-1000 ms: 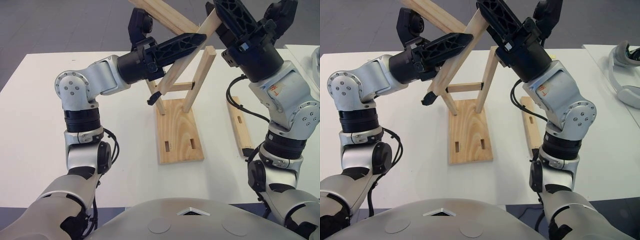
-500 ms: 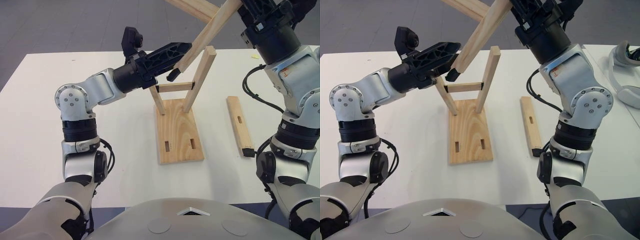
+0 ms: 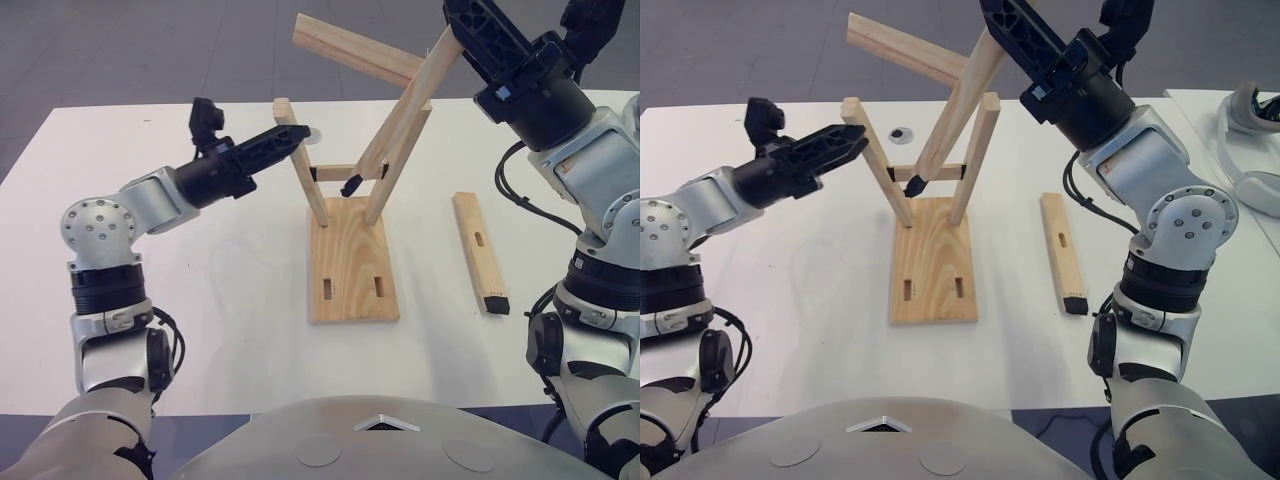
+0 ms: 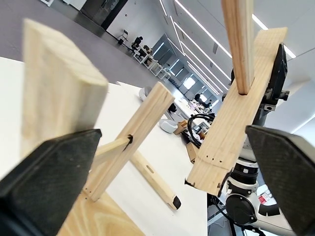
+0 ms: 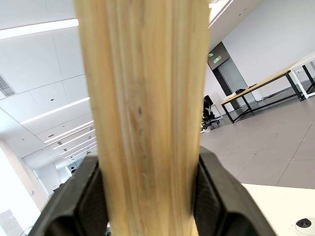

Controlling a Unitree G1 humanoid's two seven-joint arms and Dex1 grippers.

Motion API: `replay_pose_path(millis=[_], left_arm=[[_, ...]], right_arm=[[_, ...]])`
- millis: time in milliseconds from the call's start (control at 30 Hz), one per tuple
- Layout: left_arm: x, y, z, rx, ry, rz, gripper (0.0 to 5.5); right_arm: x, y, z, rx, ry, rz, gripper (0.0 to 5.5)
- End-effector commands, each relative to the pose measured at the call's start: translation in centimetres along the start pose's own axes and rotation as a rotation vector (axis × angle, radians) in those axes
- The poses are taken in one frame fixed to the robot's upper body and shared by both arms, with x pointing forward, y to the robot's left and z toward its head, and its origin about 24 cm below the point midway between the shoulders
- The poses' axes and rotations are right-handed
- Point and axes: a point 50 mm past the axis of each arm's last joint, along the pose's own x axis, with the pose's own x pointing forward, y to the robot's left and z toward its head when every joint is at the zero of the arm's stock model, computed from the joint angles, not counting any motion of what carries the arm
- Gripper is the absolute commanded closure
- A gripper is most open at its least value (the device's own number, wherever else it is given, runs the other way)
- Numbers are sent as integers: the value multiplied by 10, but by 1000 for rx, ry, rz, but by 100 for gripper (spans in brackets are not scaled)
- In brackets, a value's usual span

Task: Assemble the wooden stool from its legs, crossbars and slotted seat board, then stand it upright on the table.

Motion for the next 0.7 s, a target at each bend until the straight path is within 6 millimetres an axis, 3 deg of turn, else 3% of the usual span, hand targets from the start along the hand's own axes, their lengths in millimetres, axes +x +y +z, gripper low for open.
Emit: replay_pose_path(millis=[33, 167, 367, 533, 700], left_arm=[[-5, -13, 15, 79, -35, -34, 10], [-4, -29, 15, 135, -29, -89, 10], [5, -62, 42, 331, -59, -146, 10], [24, -50, 45, 378, -74, 36, 10], [27, -34, 42, 374, -72, 145, 10]], right_arm=[[-4, 2, -1, 5, 1, 5, 344], [-5, -1, -5, -41, 33, -30, 344], [0, 1, -10, -134, 68, -35, 345], [4, 8, -10, -128, 55, 8, 345], [8, 15, -10, -119, 46, 49, 345]])
